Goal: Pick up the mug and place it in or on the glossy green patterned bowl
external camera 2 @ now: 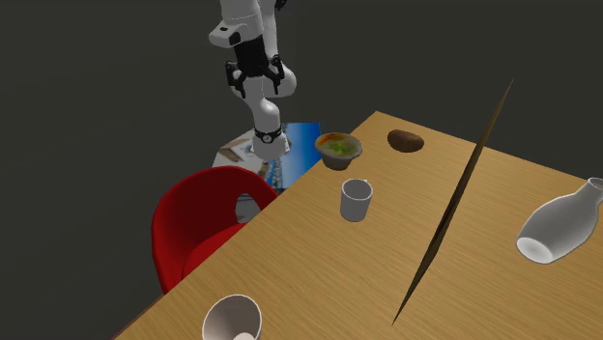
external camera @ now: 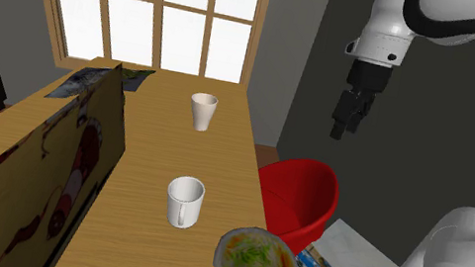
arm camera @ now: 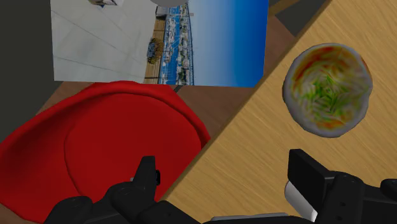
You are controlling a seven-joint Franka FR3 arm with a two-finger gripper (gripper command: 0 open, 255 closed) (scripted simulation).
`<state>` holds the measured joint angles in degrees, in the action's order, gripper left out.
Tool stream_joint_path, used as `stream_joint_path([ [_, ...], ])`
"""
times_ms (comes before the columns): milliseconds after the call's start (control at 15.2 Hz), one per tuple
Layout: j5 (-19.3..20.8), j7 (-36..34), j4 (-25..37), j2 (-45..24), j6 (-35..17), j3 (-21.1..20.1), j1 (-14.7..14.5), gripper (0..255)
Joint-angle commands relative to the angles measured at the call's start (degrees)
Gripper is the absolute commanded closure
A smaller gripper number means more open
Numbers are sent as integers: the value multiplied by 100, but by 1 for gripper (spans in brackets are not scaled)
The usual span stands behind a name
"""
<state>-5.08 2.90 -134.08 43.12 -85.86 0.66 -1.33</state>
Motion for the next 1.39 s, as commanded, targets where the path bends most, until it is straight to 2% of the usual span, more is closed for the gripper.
stream_joint_path([
  [0,0,0,0,0,0,0,0,0],
  [726,-439,-695,40,-1616,-1638,-883,-350,0],
  [1320,-357,-1334,735,-3354,-2720,-1504,-557,0],
])
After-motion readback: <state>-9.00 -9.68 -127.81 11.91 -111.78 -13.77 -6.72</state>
